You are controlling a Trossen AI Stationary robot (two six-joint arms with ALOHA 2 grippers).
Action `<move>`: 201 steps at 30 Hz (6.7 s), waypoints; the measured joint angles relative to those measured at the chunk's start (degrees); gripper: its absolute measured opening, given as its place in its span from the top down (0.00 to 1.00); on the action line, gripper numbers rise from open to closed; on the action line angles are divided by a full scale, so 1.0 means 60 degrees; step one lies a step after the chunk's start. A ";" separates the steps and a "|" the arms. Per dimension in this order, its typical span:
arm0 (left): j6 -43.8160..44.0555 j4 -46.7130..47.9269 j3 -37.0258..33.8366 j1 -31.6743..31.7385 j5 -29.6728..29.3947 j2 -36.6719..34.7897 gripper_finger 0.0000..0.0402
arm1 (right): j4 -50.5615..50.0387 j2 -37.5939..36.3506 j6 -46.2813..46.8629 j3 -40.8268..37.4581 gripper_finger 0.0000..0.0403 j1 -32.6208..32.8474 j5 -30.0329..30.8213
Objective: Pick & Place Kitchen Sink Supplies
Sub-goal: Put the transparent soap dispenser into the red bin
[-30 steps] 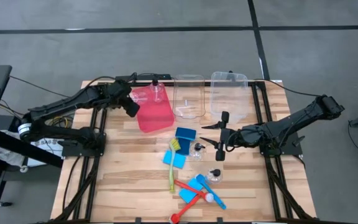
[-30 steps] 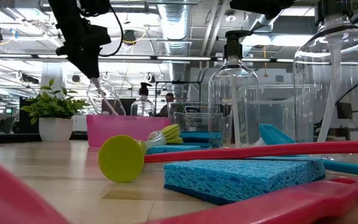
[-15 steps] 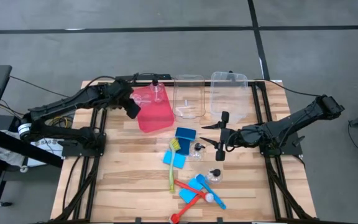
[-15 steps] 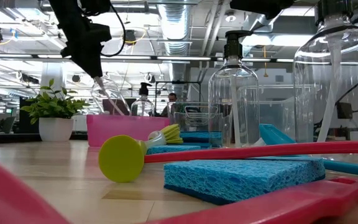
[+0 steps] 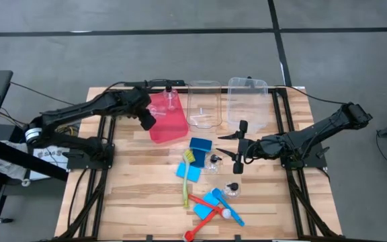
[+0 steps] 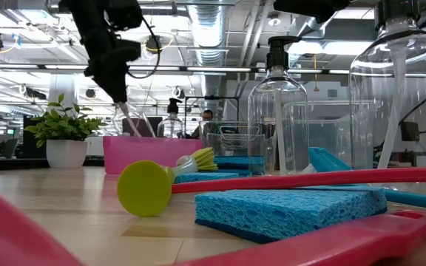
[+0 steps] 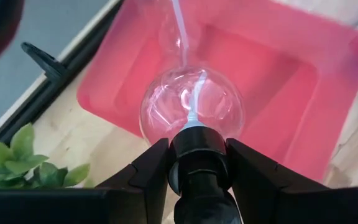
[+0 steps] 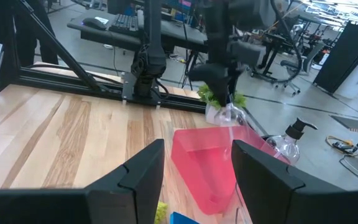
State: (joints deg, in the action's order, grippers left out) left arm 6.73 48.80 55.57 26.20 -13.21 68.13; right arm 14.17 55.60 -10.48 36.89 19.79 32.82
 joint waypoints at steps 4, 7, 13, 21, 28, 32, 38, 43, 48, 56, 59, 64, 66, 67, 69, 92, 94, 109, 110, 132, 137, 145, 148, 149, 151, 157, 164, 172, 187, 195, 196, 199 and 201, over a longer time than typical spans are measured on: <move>-0.0158 -0.0036 0.0000 0.0000 -0.0015 0.0462 0.63 | 0.0000 0.0001 0.0000 0.0002 0.55 0.0002 0.0000; -0.0304 -0.0029 0.0000 0.0000 -0.0015 0.0559 0.63 | 0.0000 0.0002 0.0000 -0.0001 0.55 0.0004 0.0000; -0.0333 -0.0036 0.0000 0.0000 -0.0066 0.0288 0.63 | 0.0000 0.0001 -0.0005 -0.0001 0.55 0.0002 0.0000; -0.0333 -0.0033 -0.0004 0.0000 -0.0092 -0.0370 0.58 | 0.0000 0.0002 -0.0007 0.0002 0.55 0.0000 0.0000; -0.0470 -0.0032 -0.0004 -0.0004 -0.0285 -0.0483 0.45 | -0.0003 0.0002 -0.0004 0.0002 0.55 0.0003 0.0000; -0.0548 -0.0029 -0.0004 0.0000 -0.0923 -0.0483 0.42 | -0.0004 0.0001 -0.0004 0.0001 0.55 0.0004 0.0000; -0.0551 -0.0025 -0.0004 -0.0019 -0.1287 -0.0483 0.46 | -0.0002 0.0002 -0.0004 0.0001 0.55 0.0003 0.0000; -0.0543 0.0147 -0.0004 -0.0314 -0.0477 -0.0483 0.49 | -0.0004 0.0001 -0.0004 0.0002 0.55 0.0004 0.0000; -0.0173 0.0392 -0.0004 -0.1044 0.0169 -0.0483 0.51 | -0.0004 0.0002 -0.0004 -0.0001 0.55 0.0004 0.0000; 0.0845 0.0474 -0.0007 -0.2894 0.0192 -0.0659 0.55 | -0.0038 -0.0001 0.0000 0.0001 0.55 0.0024 -0.0011; 0.1332 0.0293 -0.0007 -0.3598 0.0163 -0.0853 0.56 | -0.0090 0.0001 -0.0004 -0.0001 0.55 0.0084 -0.0221; 0.1406 -0.1517 -0.0011 -0.4752 0.0138 -0.0936 0.57 | -0.0095 -0.0001 -0.0025 -0.0001 0.55 0.0109 -0.0492; 0.1039 -0.2756 -0.0011 -0.5133 0.0122 -0.0722 0.56 | -0.0089 0.0002 -0.0023 -0.0001 0.55 0.0109 -0.0492; 0.0788 -0.3343 -0.0011 -0.5301 0.0097 -0.0543 0.56 | -0.0080 0.0001 -0.0022 -0.0001 0.55 0.0109 -0.0488; 0.0273 -0.4439 -0.0011 -0.5558 0.0076 -0.0127 0.53 | -0.0076 0.0001 -0.0022 -0.0001 0.55 0.0109 -0.0488; -0.1342 -1.1211 -0.0015 -0.5609 0.1962 0.4554 0.38 | 0.0280 -0.0038 -0.1296 -0.0001 0.55 0.1300 0.0861; -0.1338 -1.1621 -0.0015 -0.5588 0.2254 0.4738 0.37 | 0.0268 -0.0038 -0.1322 -0.0001 0.55 0.1341 0.0860; -0.1282 -1.2750 -0.0015 -0.5298 0.2289 0.5207 0.36 | 0.0257 -0.0038 -0.1346 -0.0001 0.55 0.1308 0.0874; -0.1288 -1.2758 -0.0015 -0.5272 0.2281 0.5202 0.36 | 0.0260 -0.0038 -0.1348 -0.0001 0.55 0.1308 0.0873; -0.1335 -1.3380 -0.0011 -0.5275 0.2783 0.5385 0.36 | 0.0277 -0.0038 -0.1322 -0.0001 0.55 0.1308 0.1035; -0.1335 -1.3466 -0.0011 -0.5275 0.2787 0.5382 0.36 | 0.0277 -0.0038 -0.1322 -0.0001 0.55 0.1308 0.1035; -0.1333 -1.4434 -0.0011 -0.5275 0.2783 0.6210 0.36 | 0.0288 -0.0038 -0.1322 -0.0001 0.55 0.1304 0.1035; -0.1331 -1.4768 -0.0007 -0.5260 0.2786 0.6410 0.36 | 0.0282 -0.0038 -0.1322 -0.0001 0.55 0.1304 0.1035; -0.1331 -1.4898 -0.0007 -0.5260 0.2784 0.6446 0.36 | 0.0280 -0.0038 -0.1323 -0.0001 0.55 0.1304 0.1035; -0.1331 -1.5050 -0.0007 -0.5257 0.2783 0.6441 0.36 | 0.0275 -0.0038 -0.1326 -0.0001 0.55 0.1304 0.1035; -0.1328 -1.5282 -0.0007 -0.5257 0.2783 0.6398 0.36 | 0.0277 -0.0038 -0.1326 -0.0001 0.55 0.1304 0.1035; -0.1298 -1.5280 -0.0007 -0.5258 0.2783 0.6398 0.43 | 0.0277 -0.0038 -0.1330 -0.0001 0.55 0.1304 0.1035; -0.1298 -1.5325 -0.0007 -0.5257 0.2783 0.6394 0.69 | 0.0277 -0.0038 -0.1344 -0.0001 0.55 0.1304 0.1035; -0.1295 -1.5338 -0.0007 -0.5260 0.2670 0.6089 0.80 | 0.0248 -0.0038 -0.1344 -0.0001 0.55 0.1304 0.1035; -0.1299 -1.4830 -0.0007 -0.5371 0.2666 0.5344 0.78 | 0.0222 -0.0038 -0.1341 -0.0001 0.55 0.1304 0.1035; -0.1319 -1.4673 -0.0007 -0.5399 0.2646 0.5199 0.78 | 0.0222 -0.0038 -0.1344 -0.0001 0.55 0.1304 0.1035; -0.1548 -1.3953 -0.0007 -0.5505 0.2362 0.4691 0.79 | 0.0222 -0.0038 -0.1348 -0.0001 0.55 0.1304 0.1035; -0.1724 -1.3438 -0.0007 -0.5569 0.2030 0.4349 0.80 | 0.0230 -0.0038 -0.1348 -0.0001 0.55 0.1304 0.1035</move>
State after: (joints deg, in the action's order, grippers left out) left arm -3.61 -31.83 55.53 -7.22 -1.03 94.22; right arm 15.55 55.37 -18.57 36.88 27.62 39.03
